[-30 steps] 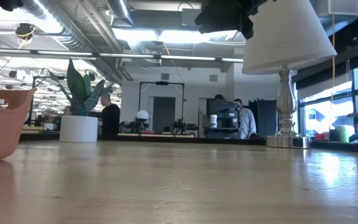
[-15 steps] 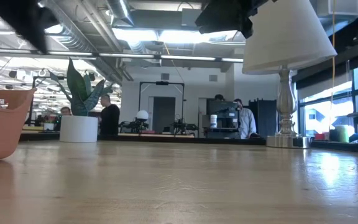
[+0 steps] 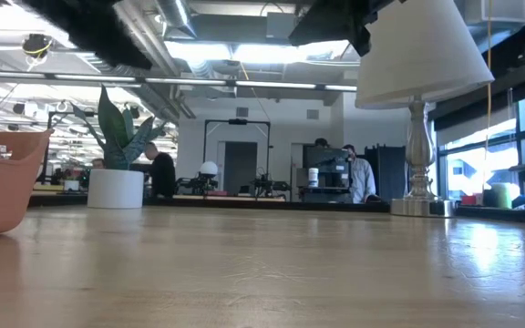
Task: Pick and place rubber bands into bin
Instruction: Return to Home Position
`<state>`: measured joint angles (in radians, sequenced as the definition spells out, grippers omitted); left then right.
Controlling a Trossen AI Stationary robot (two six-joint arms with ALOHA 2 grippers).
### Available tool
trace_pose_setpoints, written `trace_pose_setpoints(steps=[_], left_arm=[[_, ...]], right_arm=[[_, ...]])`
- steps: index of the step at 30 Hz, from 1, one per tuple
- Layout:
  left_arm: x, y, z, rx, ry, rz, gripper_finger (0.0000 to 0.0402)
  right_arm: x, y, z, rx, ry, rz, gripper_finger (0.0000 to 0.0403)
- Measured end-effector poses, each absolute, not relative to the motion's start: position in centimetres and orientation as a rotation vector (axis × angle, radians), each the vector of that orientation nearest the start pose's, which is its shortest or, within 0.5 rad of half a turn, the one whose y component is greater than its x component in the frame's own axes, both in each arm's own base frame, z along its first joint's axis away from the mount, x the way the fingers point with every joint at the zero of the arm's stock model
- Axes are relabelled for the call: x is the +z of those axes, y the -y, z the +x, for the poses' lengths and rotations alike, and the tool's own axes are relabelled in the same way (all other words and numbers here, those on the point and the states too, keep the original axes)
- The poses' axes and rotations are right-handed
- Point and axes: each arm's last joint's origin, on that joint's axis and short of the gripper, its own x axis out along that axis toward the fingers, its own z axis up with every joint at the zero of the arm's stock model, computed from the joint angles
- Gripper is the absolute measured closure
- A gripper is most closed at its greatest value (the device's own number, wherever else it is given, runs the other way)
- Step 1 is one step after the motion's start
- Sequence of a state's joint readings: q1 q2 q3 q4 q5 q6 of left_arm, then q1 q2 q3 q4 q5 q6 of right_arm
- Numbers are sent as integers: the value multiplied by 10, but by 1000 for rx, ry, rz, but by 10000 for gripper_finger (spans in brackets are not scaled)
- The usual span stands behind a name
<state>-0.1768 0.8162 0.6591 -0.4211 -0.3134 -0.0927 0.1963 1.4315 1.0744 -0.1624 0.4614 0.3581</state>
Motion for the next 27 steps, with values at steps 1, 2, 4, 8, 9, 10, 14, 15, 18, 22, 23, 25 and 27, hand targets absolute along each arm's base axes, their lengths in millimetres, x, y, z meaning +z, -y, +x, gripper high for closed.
trace_pose_setpoints(steps=[1, 2, 4, 8, 9, 10, 14, 15, 18, 22, 23, 25, 27], left_arm=[[261, 16, 163, 179, -532, 39, 400], [258, 12, 157, 197, -504, 27, 400], [253, 6, 143, 225, -437, -9, 400], [241, 0, 119, 233, -315, -20, 400], [239, -2, 114, 238, -282, -23, 400], [238, -3, 108, 244, -245, -29, 400], [230, -5, 89, 256, -128, -61, 400], [228, -5, 85, 255, -102, -69, 400], [220, -5, 76, 230, -35, -71, 400], [208, -4, 79, 189, -59, -44, 400], [208, -3, 80, 178, -49, -40, 400], [201, -3, 83, 180, -55, -35, 400], [196, -3, 86, 177, -27, -42, 400]], right_arm=[[289, -49, 312, -343, -439, 181, 388], [289, -49, 312, -343, -440, 180, 387], [289, -49, 312, -343, -440, 180, 388], [289, -49, 312, -343, -440, 180, 399], [289, -49, 312, -343, -440, 180, 399], [289, -48, 312, -346, -440, 181, 397], [289, -43, 312, -362, -439, 188, 392], [289, -42, 313, -366, -438, 190, 392], [289, -39, 313, -376, -437, 193, 392], [288, -36, 313, -389, -433, 219, 392], [288, -36, 314, -391, -433, 221, 392], [287, -36, 315, -392, -436, 219, 391], [285, -36, 316, -390, -440, 220, 391]])
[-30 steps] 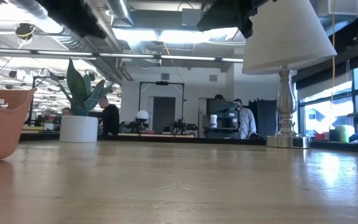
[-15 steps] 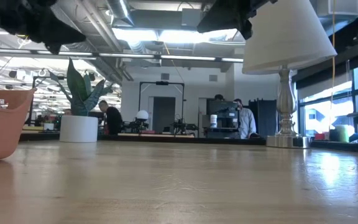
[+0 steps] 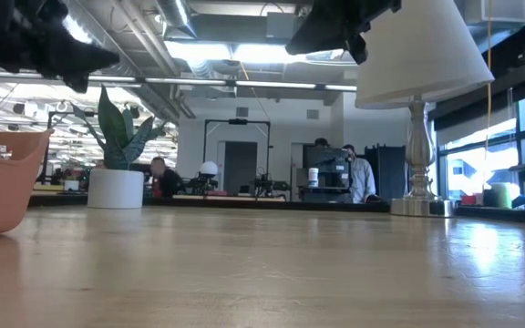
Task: Pick and place rubber bands into bin
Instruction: Return to Home Position
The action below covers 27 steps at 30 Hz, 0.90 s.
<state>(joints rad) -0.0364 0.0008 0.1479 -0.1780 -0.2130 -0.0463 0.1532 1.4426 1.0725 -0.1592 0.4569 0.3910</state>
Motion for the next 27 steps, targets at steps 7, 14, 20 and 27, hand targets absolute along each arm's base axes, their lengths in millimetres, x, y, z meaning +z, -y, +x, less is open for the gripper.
trace_pose_setpoints(steps=[7, 14, 20, 27], left_arm=[[178, -2, 95, 147, 54, -45, 400], [170, -2, 97, 136, 51, -46, 400], [169, 1, 97, 47, 35, -39, 400], [168, 1, 97, 65, 32, -32, 400]], right_arm=[[272, -38, 323, -385, -478, 260, 391], [269, -39, 325, -352, -493, 270, 391], [271, -39, 325, -346, -488, 254, 391], [270, -39, 325, -333, -499, 204, 391]])
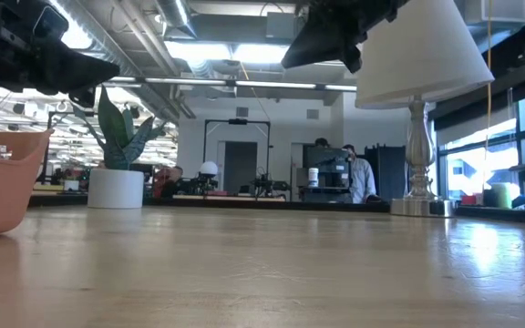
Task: Pick and place rubber bands into bin
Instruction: Return to Home Position
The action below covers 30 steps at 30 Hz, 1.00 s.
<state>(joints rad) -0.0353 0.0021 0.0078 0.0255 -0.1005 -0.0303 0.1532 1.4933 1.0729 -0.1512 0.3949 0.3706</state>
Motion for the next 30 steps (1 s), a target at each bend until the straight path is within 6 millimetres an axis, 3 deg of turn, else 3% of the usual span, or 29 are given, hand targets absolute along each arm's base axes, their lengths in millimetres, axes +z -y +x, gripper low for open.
trace_pose_setpoints(steps=[9, 14, 22, 30], left_arm=[[168, 0, 97, 67, 32, -32, 400], [169, 0, 97, 67, 32, -32, 400], [168, 0, 97, 67, 31, -32, 400], [168, 0, 97, 67, 31, -32, 400]], right_arm=[[268, -39, 325, -202, -538, 117, 399], [254, -30, 308, -152, -554, 97, 401], [233, -12, 245, -96, -346, 144, 402], [223, -14, 179, -5, -234, 217, 403]])
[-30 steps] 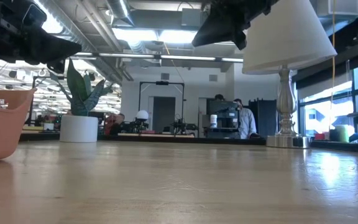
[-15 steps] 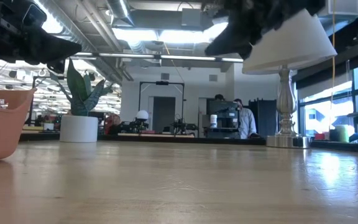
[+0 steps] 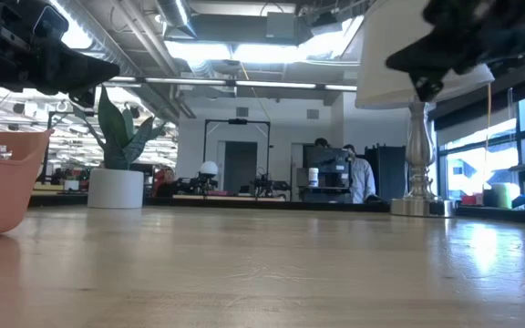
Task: Pick and place rubber bands into bin
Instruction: Return to Home Position
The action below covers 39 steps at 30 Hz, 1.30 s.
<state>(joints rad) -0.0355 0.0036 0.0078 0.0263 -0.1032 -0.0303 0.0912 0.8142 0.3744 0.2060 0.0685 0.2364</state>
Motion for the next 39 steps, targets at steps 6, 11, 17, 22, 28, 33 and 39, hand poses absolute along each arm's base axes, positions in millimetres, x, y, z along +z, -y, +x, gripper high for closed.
trace_pose_setpoints(steps=[6, 11, 17, 22, 28, 33, 39], left_arm=[[168, 0, 97, 67, 32, -32, 400], [168, 0, 97, 67, 31, -32, 400], [168, 0, 97, 67, 31, -32, 400], [168, 0, 97, 67, 31, -32, 400], [168, 0, 97, 67, 31, -32, 400], [168, 0, 97, 67, 31, -33, 400], [168, 0, 97, 67, 31, -32, 400]], right_arm=[[215, -19, 147, 22, -131, 194, 403], [206, -18, 126, 27, -46, 187, 403], [204, -15, 111, 38, 65, 136, 403], [201, -10, 102, 15, 136, 140, 403], [192, -5, 96, 25, 215, 122, 403], [187, -2, 95, 54, 229, 121, 403], [189, 1, 94, 18, 247, 61, 403]])
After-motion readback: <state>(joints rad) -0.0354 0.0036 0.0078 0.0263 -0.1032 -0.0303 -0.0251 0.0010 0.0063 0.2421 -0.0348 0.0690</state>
